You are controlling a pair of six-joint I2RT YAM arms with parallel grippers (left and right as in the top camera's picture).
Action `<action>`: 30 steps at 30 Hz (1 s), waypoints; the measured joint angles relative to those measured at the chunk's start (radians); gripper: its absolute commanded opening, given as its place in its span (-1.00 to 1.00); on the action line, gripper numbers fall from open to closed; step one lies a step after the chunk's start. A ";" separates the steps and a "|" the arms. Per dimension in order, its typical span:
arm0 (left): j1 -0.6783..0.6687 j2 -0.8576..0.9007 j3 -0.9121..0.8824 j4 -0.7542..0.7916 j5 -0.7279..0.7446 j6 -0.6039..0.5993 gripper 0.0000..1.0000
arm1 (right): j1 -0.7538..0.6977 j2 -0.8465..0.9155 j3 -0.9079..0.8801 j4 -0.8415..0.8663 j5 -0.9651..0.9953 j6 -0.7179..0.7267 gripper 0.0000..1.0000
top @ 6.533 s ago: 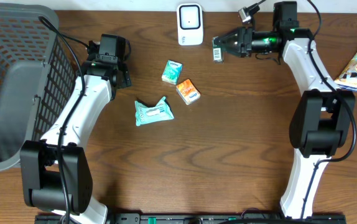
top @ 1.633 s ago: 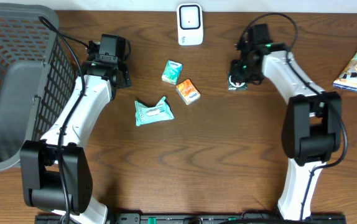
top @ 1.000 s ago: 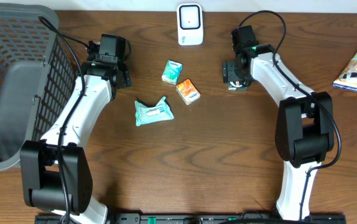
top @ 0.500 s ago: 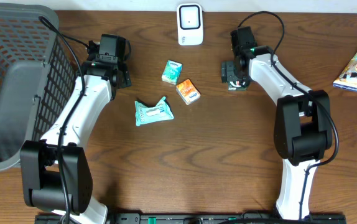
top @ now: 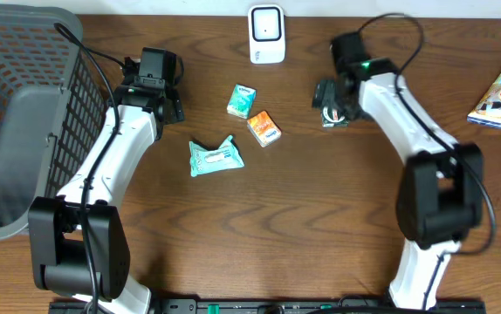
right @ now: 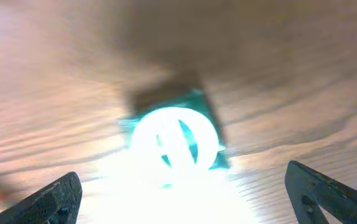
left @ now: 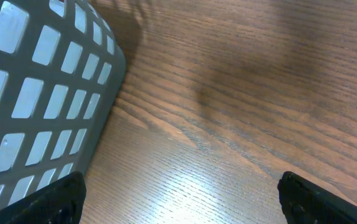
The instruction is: Scan the item barcode
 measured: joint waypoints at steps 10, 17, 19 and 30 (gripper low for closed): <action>0.000 0.000 0.000 0.000 0.000 0.000 0.96 | 0.002 -0.057 0.029 -0.019 -0.129 0.244 0.83; 0.000 0.000 0.000 0.000 0.000 0.000 0.96 | 0.000 0.079 0.029 -0.030 -0.124 0.590 0.77; 0.000 0.000 0.000 0.000 0.000 0.000 0.96 | -0.002 0.110 0.029 -0.030 -0.124 0.661 0.76; 0.000 0.000 0.000 0.000 0.000 0.000 0.95 | -0.065 0.136 0.028 0.003 -0.095 0.817 0.76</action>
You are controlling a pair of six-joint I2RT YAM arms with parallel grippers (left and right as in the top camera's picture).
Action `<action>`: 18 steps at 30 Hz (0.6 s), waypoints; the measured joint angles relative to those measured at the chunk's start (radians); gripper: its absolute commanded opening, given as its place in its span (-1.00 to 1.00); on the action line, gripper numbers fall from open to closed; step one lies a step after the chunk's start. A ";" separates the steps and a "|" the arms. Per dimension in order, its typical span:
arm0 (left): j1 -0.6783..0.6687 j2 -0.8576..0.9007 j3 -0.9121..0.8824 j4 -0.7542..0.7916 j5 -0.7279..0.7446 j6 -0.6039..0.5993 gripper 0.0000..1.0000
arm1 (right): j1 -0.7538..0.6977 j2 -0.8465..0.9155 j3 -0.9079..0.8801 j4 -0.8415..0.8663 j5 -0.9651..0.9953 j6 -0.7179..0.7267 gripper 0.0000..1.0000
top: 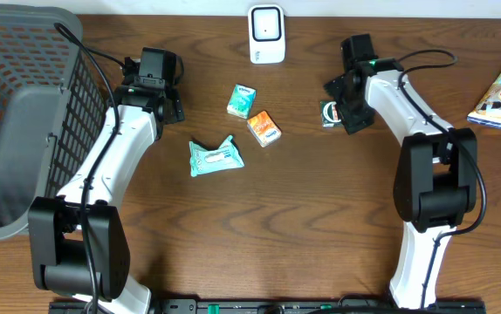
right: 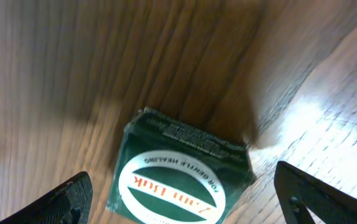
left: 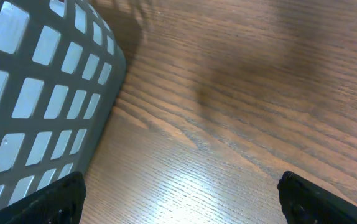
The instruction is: Scan the item barcode
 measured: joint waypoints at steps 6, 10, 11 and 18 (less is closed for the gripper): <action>0.000 0.000 0.000 0.000 0.000 0.000 0.96 | 0.005 0.044 0.003 0.003 -0.008 0.034 0.69; 0.000 0.000 0.000 0.000 0.000 0.000 0.95 | 0.006 0.047 0.008 0.008 -0.034 0.040 0.43; 0.000 0.000 0.000 0.000 0.000 0.000 0.96 | 0.006 0.047 0.008 0.002 -0.037 0.041 0.35; 0.000 0.000 0.000 0.000 0.000 0.000 0.95 | 0.006 0.049 0.010 -0.003 -0.056 0.001 -0.10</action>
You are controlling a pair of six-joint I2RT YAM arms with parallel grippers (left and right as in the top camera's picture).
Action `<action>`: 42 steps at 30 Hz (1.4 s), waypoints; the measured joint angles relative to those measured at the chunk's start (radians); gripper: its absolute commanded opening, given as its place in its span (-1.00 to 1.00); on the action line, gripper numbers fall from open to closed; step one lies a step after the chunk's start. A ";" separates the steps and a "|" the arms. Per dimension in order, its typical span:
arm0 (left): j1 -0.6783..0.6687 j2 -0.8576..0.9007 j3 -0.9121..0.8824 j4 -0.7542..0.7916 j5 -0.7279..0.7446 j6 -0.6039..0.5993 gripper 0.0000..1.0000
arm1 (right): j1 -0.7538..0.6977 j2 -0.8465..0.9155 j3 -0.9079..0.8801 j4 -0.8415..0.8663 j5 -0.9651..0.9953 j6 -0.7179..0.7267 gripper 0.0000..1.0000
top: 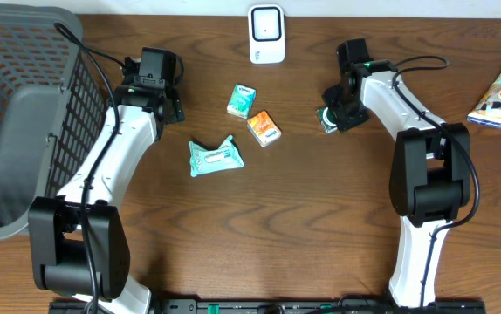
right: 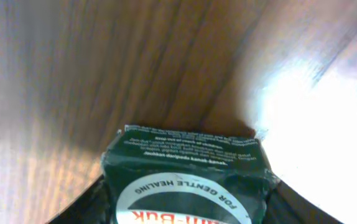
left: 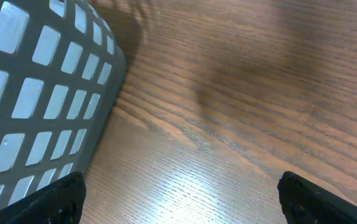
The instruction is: Scan the item barcode
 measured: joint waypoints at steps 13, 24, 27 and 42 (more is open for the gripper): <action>0.000 0.000 0.000 0.000 0.000 0.000 0.96 | 0.019 0.000 0.101 0.150 -0.007 -0.346 -0.17; 0.000 0.000 0.000 -0.001 0.000 0.000 0.96 | 0.128 0.000 0.134 0.761 0.095 -0.662 -0.30; 0.000 0.000 0.000 0.000 0.000 0.000 0.96 | 0.151 0.000 0.136 0.887 0.150 -0.728 -0.34; 0.000 0.000 0.000 0.000 0.000 0.000 0.96 | 0.190 0.081 0.138 1.251 0.230 -0.840 -0.34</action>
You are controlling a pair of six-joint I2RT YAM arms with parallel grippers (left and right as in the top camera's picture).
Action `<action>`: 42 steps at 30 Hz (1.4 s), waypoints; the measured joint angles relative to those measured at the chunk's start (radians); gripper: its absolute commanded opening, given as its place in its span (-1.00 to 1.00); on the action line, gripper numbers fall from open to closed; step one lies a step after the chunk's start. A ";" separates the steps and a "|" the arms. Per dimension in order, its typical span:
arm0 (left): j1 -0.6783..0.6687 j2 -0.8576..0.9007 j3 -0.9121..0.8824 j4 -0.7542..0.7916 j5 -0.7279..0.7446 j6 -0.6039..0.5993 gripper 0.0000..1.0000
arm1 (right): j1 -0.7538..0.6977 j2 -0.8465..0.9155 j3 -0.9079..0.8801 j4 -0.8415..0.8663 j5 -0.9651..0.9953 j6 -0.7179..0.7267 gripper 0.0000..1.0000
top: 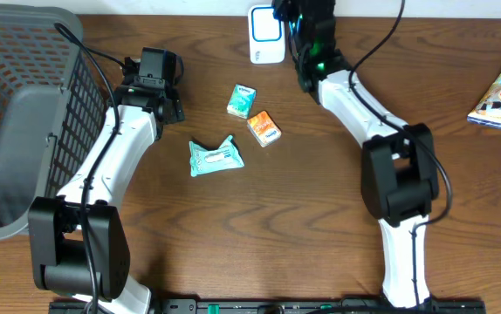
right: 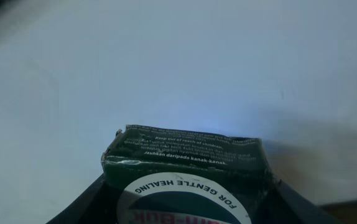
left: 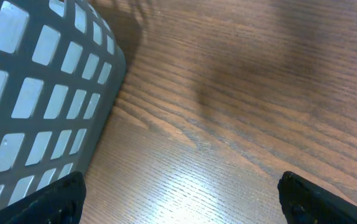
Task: Scan the item barcode
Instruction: 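Carry the tin to the right table edge and release it by the snack bag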
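Note:
A dark green box (right: pixel 188 168) with a round white label is clamped between the fingers of my right gripper (right: pixel 188 208), held up in front of a pale, faintly blue-lit surface. In the overhead view my right gripper (top: pixel 292 22) is at the table's far edge, right beside the white scanner (top: pixel 264 39); the box is hidden there by the gripper. My left gripper (left: pixel 178 205) is open over bare wood next to the basket, fingers (left: pixel 57 199) wide apart and nothing between them.
A grey mesh basket (top: pixel 15 113) fills the left side. A green-white packet (top: pixel 243 100), an orange packet (top: pixel 264 128) and a teal wipes pack (top: pixel 216 158) lie mid-table. A snack bag lies at the right edge.
My right gripper, shut on the green box down on the table right of centre, now holds it raised at the far edge beside the scanner. The left arm has not moved.
My right gripper was open over the green box lying on the table. It then stood turned, still open, beside the box. After that its fingers were shut on the box on the wood. Now the box is held up at the scanner.

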 measured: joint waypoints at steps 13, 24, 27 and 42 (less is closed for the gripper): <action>0.000 0.000 0.000 0.000 0.000 0.000 0.96 | 0.022 0.097 -0.002 0.035 0.005 -0.023 -0.37; 0.000 0.000 0.000 0.001 0.000 0.000 0.96 | -0.056 0.061 -0.002 -0.099 0.060 -0.043 -0.39; 0.000 0.000 0.000 0.000 0.000 0.000 0.96 | -0.117 0.020 -0.002 -0.209 0.074 -0.045 -0.36; 0.000 0.000 0.000 0.000 0.000 0.000 0.95 | -0.515 -0.079 0.006 -0.909 0.242 -0.050 -0.27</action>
